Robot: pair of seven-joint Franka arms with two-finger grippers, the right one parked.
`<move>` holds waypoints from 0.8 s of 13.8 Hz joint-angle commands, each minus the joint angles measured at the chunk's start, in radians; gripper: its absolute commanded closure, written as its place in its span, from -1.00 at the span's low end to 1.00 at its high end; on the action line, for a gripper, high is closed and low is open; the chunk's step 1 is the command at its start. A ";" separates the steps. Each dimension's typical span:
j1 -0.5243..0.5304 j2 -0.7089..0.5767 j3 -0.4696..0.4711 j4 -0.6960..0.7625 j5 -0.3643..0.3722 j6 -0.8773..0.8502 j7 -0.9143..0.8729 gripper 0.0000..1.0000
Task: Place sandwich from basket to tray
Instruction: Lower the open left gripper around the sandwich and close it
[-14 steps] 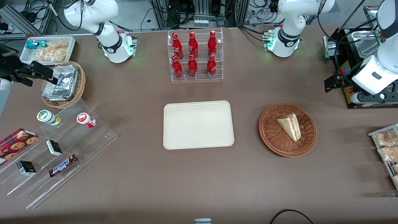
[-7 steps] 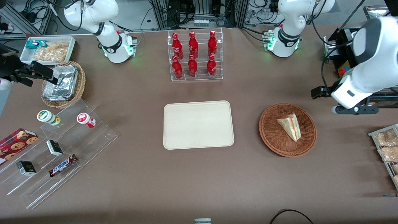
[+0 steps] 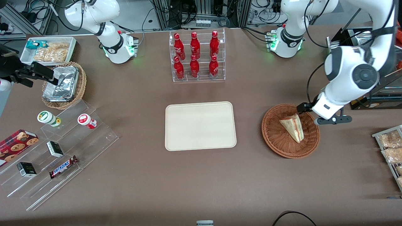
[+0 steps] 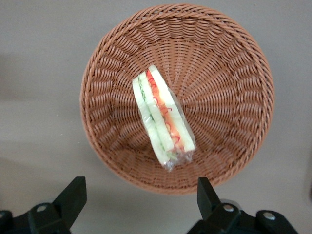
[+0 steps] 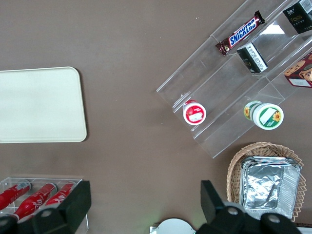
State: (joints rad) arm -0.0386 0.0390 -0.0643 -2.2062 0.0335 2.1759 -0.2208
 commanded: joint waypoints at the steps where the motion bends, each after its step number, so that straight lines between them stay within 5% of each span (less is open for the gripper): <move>1: -0.014 -0.013 -0.003 -0.041 0.008 0.051 -0.141 -1.00; 11: -0.030 0.104 -0.023 -0.073 0.008 0.244 -0.658 -1.00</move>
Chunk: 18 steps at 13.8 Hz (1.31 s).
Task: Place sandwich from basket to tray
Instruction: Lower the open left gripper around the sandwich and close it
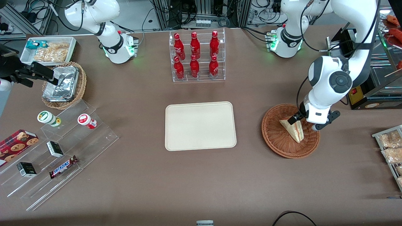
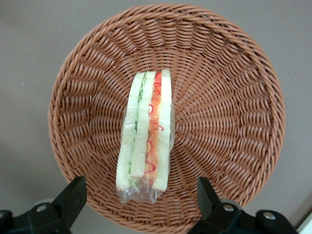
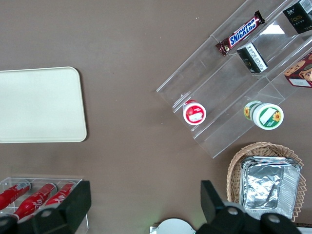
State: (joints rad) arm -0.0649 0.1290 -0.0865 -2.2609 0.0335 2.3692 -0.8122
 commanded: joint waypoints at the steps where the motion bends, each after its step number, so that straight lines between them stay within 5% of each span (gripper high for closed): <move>1: -0.003 0.018 -0.001 -0.040 0.009 0.091 -0.065 -1.00; 6: -0.003 0.096 -0.001 -0.057 0.014 0.165 -0.056 -0.95; 7: -0.003 0.096 -0.001 -0.057 0.014 0.162 -0.053 -0.51; 9: -0.001 0.087 0.001 -0.057 0.016 0.151 0.006 0.70; 10: 0.002 0.083 0.001 -0.055 0.016 0.136 0.059 0.82; 18: -0.003 0.029 -0.042 0.064 0.016 -0.091 0.149 0.87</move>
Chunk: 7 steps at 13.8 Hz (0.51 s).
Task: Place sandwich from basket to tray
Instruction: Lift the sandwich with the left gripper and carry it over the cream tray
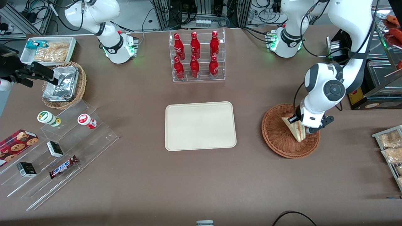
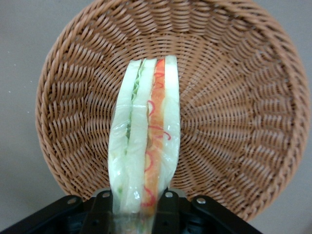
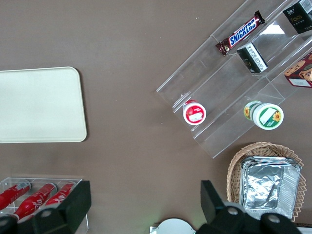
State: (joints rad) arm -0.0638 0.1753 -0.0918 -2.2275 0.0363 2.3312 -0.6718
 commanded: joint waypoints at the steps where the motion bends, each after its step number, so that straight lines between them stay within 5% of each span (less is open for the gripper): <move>1: -0.004 -0.016 -0.064 0.058 0.013 -0.076 0.008 0.86; 7: -0.005 0.116 -0.299 0.247 0.019 -0.131 0.001 0.83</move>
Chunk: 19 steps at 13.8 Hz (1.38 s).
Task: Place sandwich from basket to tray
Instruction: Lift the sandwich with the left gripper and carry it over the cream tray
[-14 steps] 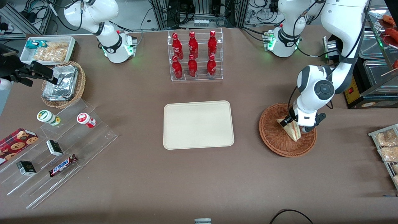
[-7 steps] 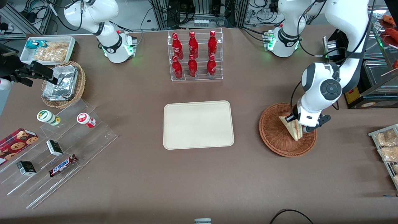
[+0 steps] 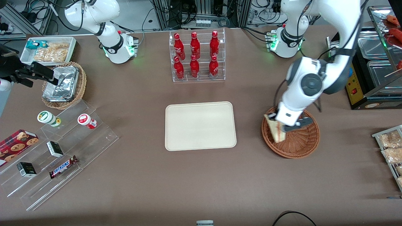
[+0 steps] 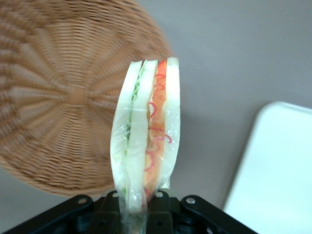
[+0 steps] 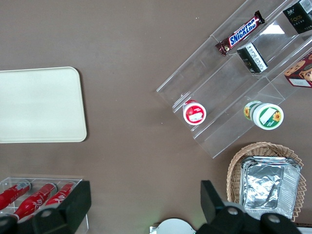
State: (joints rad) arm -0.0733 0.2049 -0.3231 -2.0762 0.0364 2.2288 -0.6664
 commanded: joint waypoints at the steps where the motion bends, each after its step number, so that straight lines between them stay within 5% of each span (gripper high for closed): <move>1: -0.019 0.112 -0.095 0.128 0.049 -0.029 -0.012 0.82; 7: -0.249 0.353 -0.097 0.454 0.243 -0.177 -0.300 0.83; 13: -0.398 0.576 -0.094 0.734 0.243 -0.236 -0.400 0.85; 19: -0.442 0.653 -0.094 0.772 0.241 -0.189 -0.415 0.84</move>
State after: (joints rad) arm -0.5046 0.8388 -0.4208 -1.3376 0.2569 2.0402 -1.0599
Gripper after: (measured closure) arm 0.850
